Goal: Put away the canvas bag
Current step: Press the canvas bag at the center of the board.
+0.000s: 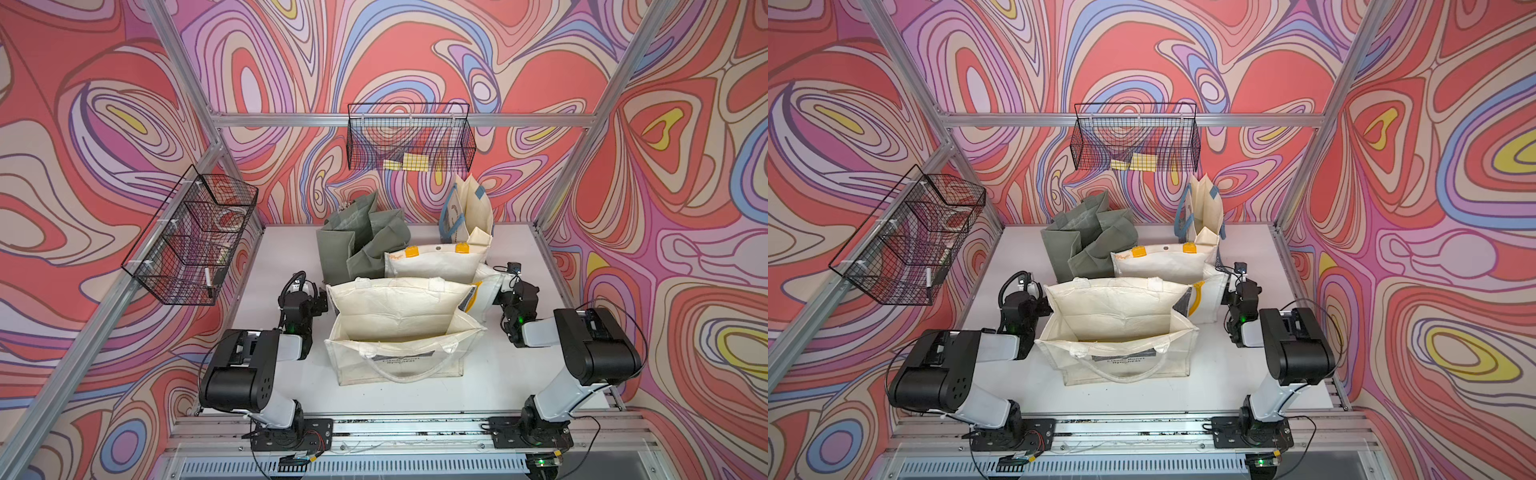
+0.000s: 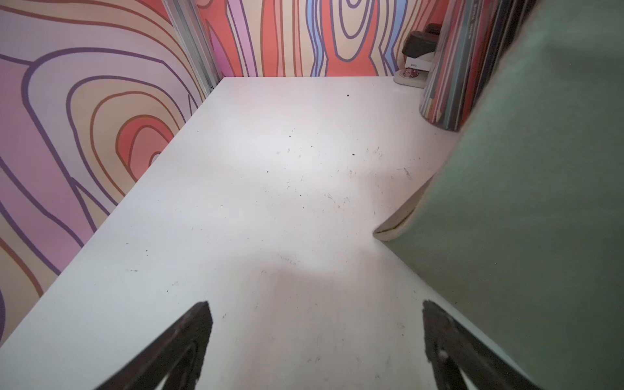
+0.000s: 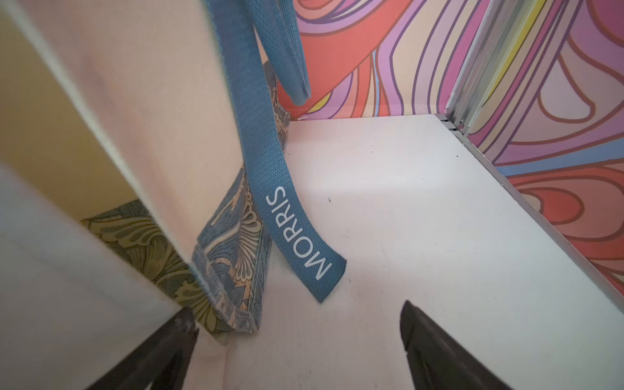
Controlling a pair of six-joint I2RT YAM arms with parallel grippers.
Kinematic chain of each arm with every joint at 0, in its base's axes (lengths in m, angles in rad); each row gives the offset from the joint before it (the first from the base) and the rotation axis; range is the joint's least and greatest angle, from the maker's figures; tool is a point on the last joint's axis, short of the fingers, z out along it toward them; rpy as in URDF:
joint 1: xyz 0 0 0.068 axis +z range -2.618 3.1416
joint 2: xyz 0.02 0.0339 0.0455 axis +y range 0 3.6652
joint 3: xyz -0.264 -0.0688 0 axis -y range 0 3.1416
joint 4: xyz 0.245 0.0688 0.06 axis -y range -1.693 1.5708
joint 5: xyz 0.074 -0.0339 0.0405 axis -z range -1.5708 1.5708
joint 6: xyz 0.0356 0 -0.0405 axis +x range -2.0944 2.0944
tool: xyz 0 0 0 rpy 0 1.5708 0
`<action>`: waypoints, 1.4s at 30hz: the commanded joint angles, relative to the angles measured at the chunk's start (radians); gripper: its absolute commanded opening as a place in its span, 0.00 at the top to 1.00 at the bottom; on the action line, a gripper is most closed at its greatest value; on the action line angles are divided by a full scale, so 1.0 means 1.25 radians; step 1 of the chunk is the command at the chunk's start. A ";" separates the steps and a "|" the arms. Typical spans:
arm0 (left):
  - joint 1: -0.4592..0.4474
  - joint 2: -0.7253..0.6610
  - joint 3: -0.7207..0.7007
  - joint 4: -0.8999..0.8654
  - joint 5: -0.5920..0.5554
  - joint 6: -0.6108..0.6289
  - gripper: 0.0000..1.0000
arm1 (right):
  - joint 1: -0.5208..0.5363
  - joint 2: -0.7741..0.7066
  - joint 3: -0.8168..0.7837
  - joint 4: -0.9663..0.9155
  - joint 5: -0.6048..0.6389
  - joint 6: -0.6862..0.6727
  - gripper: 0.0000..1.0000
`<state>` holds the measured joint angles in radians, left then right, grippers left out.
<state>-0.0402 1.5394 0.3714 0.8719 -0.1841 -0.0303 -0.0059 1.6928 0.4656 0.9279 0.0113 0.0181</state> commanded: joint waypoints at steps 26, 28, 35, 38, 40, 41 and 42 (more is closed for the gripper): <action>0.001 0.004 0.002 0.026 0.010 0.003 0.01 | -0.001 0.006 0.008 0.006 0.002 0.004 0.02; 0.004 0.001 0.000 0.024 0.016 0.002 0.01 | -0.002 0.004 0.006 0.011 0.007 0.003 0.02; 0.005 -0.080 -0.050 0.051 0.026 0.008 0.03 | -0.002 -0.150 -0.047 -0.024 0.086 0.027 0.02; 0.005 -0.165 -0.055 -0.008 0.019 0.003 0.04 | -0.001 -0.291 -0.007 -0.240 0.088 0.040 0.02; 0.005 -0.233 -0.043 -0.085 -0.011 -0.001 0.04 | -0.002 -0.365 0.053 -0.421 0.095 0.060 0.02; 0.005 -0.264 -0.034 -0.121 -0.022 0.012 0.04 | -0.002 -0.389 0.076 -0.490 0.094 0.063 0.02; 0.005 -0.296 -0.026 -0.160 -0.035 0.029 0.04 | -0.002 -0.412 0.103 -0.560 0.095 0.063 0.02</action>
<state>-0.0391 1.2461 0.3107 0.7898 -0.1837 -0.0257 -0.0063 1.2392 0.5251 0.5453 0.1078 0.0685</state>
